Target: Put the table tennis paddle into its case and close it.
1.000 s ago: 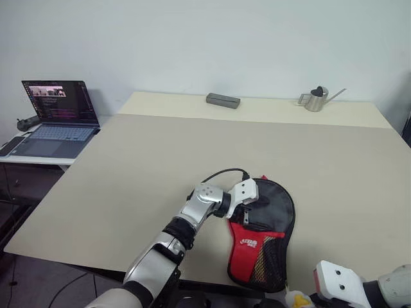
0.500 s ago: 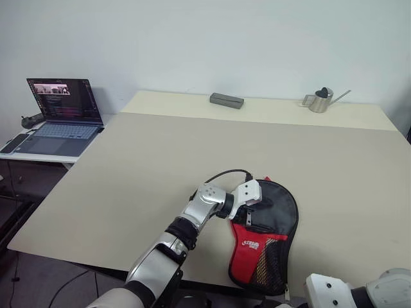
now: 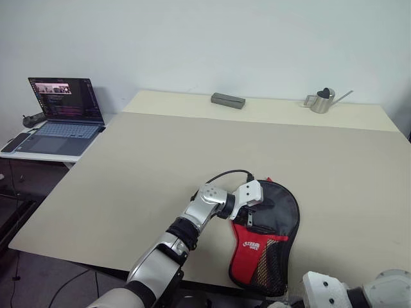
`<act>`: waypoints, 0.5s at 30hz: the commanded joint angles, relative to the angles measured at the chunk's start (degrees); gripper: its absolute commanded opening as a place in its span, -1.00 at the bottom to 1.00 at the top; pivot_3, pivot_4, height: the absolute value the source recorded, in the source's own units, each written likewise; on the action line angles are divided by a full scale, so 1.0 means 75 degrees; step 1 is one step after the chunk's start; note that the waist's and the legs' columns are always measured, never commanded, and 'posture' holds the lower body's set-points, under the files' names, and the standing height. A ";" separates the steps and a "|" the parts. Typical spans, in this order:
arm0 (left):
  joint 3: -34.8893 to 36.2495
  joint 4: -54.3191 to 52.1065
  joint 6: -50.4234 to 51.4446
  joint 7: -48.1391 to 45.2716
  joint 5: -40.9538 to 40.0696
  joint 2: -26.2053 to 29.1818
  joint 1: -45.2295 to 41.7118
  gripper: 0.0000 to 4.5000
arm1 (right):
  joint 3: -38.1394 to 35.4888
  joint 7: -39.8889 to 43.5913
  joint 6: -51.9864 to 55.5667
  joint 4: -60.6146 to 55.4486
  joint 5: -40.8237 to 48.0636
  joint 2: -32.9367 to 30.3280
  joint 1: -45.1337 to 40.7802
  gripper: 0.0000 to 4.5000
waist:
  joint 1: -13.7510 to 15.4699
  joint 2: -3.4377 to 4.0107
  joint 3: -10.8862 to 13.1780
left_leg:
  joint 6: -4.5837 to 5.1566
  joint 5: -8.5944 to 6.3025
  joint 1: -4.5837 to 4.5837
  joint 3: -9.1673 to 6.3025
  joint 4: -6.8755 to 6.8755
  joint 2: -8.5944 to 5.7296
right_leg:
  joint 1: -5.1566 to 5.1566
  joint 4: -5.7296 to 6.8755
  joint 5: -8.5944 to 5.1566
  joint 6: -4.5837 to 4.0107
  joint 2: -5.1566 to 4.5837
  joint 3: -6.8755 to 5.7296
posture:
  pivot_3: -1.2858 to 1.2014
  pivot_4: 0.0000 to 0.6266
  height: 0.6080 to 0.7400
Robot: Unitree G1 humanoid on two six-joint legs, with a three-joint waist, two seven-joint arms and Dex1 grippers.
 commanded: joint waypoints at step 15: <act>-0.0503 0.1135 0.0347 0.0215 0.0647 -0.0052 0.0488 1.00 | -0.2351 -0.0014 0.0690 -0.0450 0.3154 0.0007 -0.0401 0.18 | -0.0028 -0.0007 0.0004 | 0.0008 0.0003 -0.0010 -0.0003 0.0016 -0.0044 | 0.0000 -0.0001 0.0009 0.0015 -0.0046 0.0007 | 0.03 -0.52 1.00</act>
